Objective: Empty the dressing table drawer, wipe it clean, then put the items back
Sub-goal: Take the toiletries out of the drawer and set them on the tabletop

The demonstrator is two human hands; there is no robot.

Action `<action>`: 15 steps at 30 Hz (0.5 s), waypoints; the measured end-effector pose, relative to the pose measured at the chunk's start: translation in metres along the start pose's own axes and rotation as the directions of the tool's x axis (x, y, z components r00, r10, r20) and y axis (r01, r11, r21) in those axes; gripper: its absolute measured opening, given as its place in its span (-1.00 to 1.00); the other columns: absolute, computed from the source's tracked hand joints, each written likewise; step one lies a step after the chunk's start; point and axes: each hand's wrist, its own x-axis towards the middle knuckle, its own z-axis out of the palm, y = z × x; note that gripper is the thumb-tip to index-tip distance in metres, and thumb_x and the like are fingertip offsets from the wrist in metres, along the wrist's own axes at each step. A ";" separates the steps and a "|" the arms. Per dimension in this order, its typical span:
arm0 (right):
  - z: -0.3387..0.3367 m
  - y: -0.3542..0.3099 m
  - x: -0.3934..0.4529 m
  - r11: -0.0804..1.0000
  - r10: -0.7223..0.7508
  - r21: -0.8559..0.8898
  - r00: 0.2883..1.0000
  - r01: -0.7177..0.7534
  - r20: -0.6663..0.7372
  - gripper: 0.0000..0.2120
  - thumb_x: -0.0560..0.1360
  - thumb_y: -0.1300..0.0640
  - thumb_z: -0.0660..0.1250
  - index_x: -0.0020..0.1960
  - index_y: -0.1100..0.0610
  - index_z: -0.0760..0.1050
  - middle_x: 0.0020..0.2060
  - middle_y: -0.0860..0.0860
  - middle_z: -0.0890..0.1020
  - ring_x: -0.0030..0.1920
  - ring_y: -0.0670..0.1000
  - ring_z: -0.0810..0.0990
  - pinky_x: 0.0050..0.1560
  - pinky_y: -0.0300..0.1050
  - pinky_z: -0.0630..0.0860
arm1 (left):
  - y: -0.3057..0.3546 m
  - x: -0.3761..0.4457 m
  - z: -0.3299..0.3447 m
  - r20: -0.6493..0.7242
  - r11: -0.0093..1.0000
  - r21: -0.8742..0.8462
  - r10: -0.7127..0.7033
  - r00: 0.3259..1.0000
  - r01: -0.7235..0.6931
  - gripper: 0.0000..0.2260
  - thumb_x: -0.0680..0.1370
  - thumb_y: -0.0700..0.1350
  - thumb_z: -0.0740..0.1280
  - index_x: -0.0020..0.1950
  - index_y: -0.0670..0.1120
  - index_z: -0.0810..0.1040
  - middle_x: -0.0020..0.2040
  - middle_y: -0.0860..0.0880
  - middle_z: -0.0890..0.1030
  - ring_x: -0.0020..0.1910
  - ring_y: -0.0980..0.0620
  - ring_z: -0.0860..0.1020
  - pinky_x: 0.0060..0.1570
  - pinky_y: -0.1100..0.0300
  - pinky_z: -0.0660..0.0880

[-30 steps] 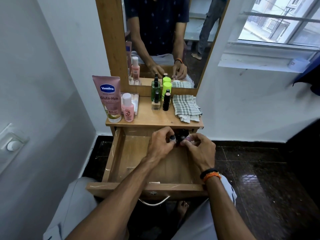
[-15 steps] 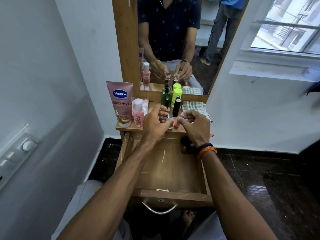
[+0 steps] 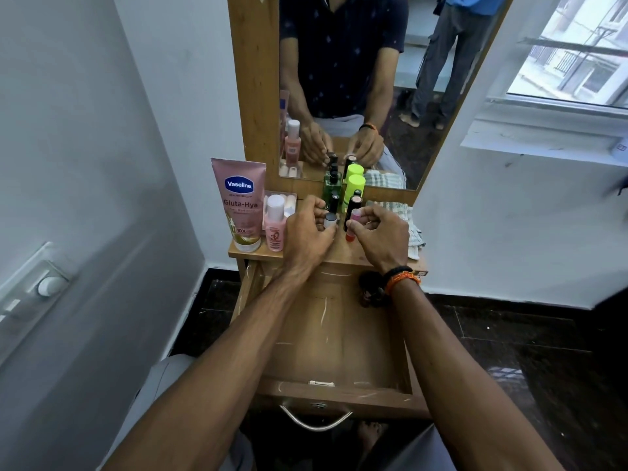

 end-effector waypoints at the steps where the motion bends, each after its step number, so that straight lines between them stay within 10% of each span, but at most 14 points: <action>1: 0.001 0.001 -0.001 1.000 0.010 0.002 1.000 -0.010 -0.002 -0.83 0.44 0.06 0.53 -0.01 0.09 0.67 -0.18 -0.05 0.70 -0.16 -0.08 0.65 -0.07 -0.13 0.65 | 0.000 0.000 0.000 -0.001 1.000 0.006 0.005 1.000 -0.005 -0.67 0.43 -0.17 0.55 0.11 -0.10 0.52 -0.08 0.03 0.63 -0.15 0.15 0.61 -0.17 0.31 0.61; 15: 0.009 0.007 -0.006 0.996 0.075 0.044 0.997 -0.074 -0.028 -0.81 0.44 0.02 0.54 -0.03 0.08 0.64 -0.18 -0.04 0.69 -0.15 -0.07 0.66 -0.04 -0.03 0.67 | -0.003 -0.006 0.007 0.006 0.997 0.076 0.000 1.000 0.000 -0.71 0.44 -0.16 0.54 0.07 -0.06 0.51 -0.08 0.03 0.65 -0.14 0.11 0.63 -0.19 0.20 0.63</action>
